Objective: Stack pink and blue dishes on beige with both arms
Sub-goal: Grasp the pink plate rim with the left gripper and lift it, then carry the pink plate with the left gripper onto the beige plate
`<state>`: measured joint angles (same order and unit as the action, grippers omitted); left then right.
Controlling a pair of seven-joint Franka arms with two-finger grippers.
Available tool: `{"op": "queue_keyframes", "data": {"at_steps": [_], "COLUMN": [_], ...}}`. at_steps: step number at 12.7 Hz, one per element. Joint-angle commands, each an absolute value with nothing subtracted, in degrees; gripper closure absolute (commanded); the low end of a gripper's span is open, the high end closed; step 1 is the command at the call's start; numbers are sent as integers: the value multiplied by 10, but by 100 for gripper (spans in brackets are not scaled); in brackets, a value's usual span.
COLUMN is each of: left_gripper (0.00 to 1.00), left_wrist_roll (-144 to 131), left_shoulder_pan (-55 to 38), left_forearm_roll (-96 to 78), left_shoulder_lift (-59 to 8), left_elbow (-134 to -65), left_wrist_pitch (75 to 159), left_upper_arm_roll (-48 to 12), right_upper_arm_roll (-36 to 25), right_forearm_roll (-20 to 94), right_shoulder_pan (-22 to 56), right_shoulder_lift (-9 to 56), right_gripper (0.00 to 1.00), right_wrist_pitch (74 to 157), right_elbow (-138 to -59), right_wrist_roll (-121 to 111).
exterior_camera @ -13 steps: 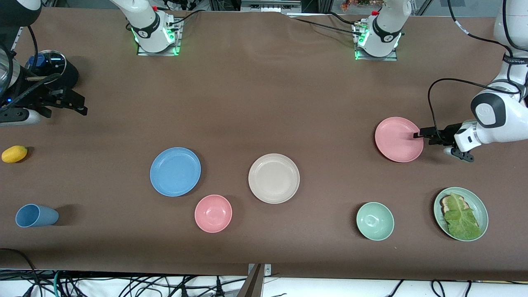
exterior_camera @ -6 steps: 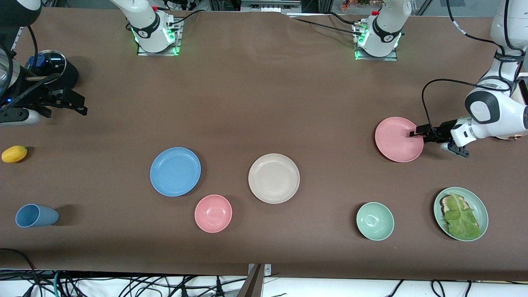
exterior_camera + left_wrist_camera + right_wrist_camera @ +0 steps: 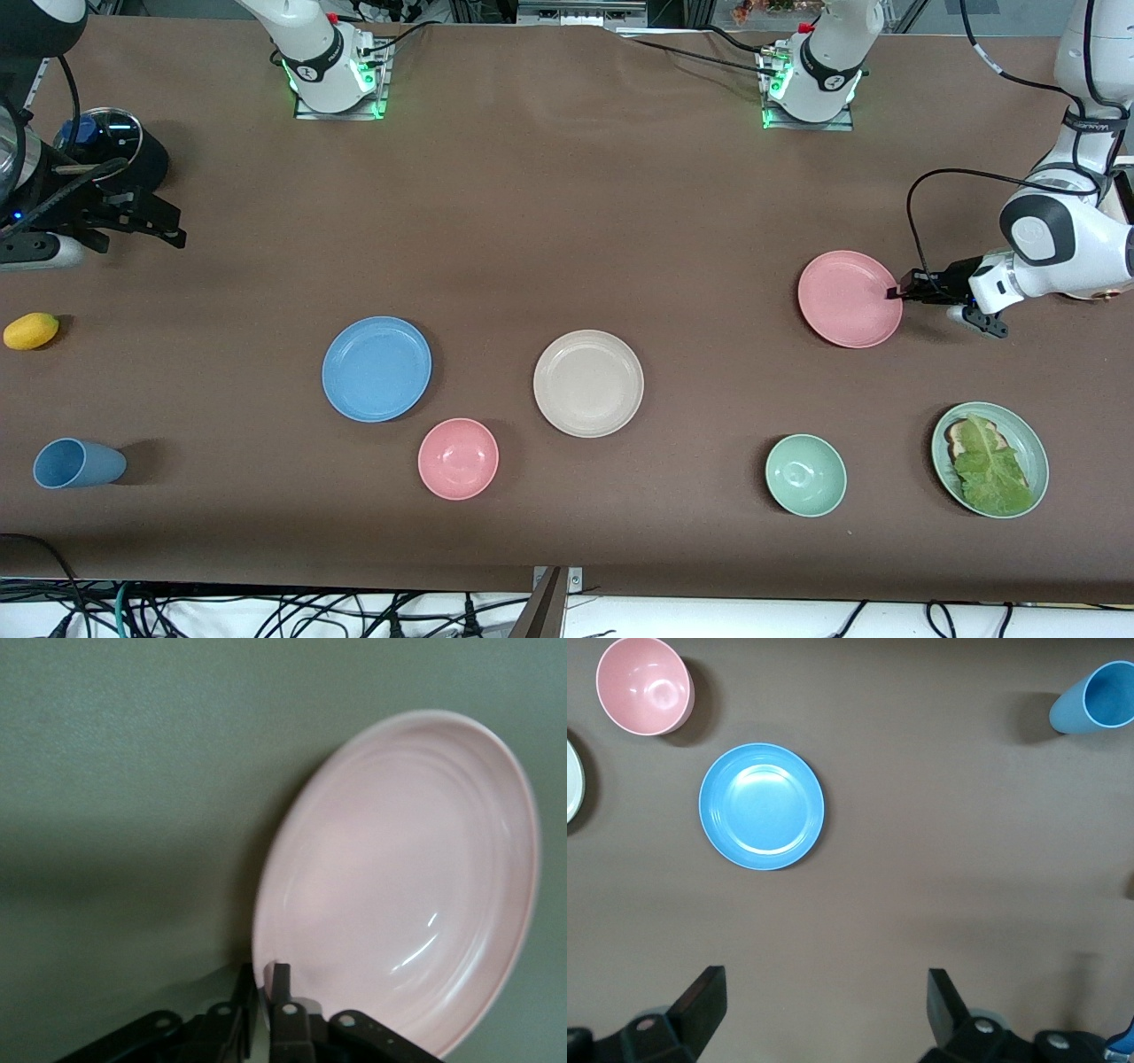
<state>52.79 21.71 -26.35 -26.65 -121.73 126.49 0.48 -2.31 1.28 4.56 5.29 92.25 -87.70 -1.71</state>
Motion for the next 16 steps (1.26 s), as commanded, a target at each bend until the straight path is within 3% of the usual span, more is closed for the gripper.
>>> {"op": "queue_keyframes", "data": {"at_steps": [1, 6, 12, 16], "left_gripper": [100, 100, 100, 100], "left_wrist_roll": [543, 502, 297, 159], "left_shoulder_pan": [215, 175, 20, -74], "left_forearm_roll": [-262, -262, -263, -268], "left_shoulder_lift": [-252, -251, -258, -313], "left_elbow": [-1220, -1150, -1068, -978], "left_wrist_pitch": [1254, 1198, 1187, 1193], "left_upper_arm_roll": [6, 4, 1, 1], "right_upper_arm_roll": [-21, -17, -19, -19], "right_forearm_roll": [19, 19, 19, 19], "right_shoulder_pan": [41, 47, 45, 45], "right_shoulder_lift": [54, 52, 53, 53], "right_gripper": [0, 0, 0, 0], "right_wrist_pitch": [921, 921, 914, 914], "right_elbow": [-870, -870, -871, -870], "right_wrist_roll": [-11, -11, -11, -11]}}
